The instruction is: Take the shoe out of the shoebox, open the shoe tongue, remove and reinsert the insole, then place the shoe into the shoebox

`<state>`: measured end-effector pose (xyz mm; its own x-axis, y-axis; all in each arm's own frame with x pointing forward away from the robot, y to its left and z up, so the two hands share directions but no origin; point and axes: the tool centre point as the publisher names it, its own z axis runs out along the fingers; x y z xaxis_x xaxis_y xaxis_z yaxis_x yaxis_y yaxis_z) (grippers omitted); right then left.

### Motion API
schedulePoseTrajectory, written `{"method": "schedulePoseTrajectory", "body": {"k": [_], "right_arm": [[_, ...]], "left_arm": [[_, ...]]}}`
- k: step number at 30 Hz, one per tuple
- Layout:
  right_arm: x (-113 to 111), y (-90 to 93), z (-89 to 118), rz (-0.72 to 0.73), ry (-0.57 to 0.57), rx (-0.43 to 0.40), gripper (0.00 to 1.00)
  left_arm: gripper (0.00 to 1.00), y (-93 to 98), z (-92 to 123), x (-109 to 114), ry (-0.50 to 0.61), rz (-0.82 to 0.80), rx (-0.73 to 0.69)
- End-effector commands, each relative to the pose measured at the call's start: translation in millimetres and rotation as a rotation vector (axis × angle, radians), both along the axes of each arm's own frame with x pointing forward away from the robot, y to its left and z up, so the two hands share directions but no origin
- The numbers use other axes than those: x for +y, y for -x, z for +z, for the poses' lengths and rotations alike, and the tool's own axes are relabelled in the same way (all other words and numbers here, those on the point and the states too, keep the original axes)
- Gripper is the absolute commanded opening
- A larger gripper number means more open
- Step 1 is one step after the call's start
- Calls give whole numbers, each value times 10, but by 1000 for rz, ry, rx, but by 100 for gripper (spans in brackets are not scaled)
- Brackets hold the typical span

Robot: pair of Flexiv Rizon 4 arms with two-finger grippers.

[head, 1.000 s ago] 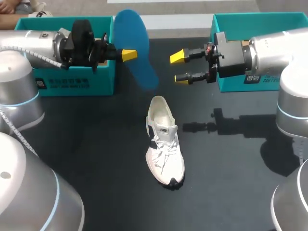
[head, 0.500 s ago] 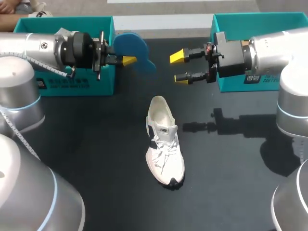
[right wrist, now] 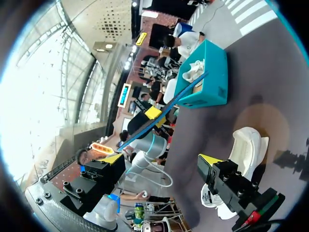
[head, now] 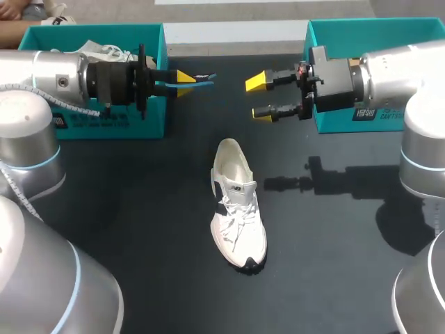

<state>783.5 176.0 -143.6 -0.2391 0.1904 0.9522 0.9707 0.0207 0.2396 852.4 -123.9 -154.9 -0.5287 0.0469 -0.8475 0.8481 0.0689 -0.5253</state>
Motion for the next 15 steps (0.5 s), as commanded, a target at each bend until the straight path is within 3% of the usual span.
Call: {"method": "schedulePoseTrajectory", "body": {"k": [1,2,15], "right_arm": [[19,6,-4,-3,0,1,100],[19,6,-4,-3,0,1,100],[19,6,-4,-3,0,1,100]], "left_arm": [[0,58,-20,-47,3,208,-576],[0,57,-4,-39,42,229,-502],[0,57,-4,-39,42,229,-502]]}}
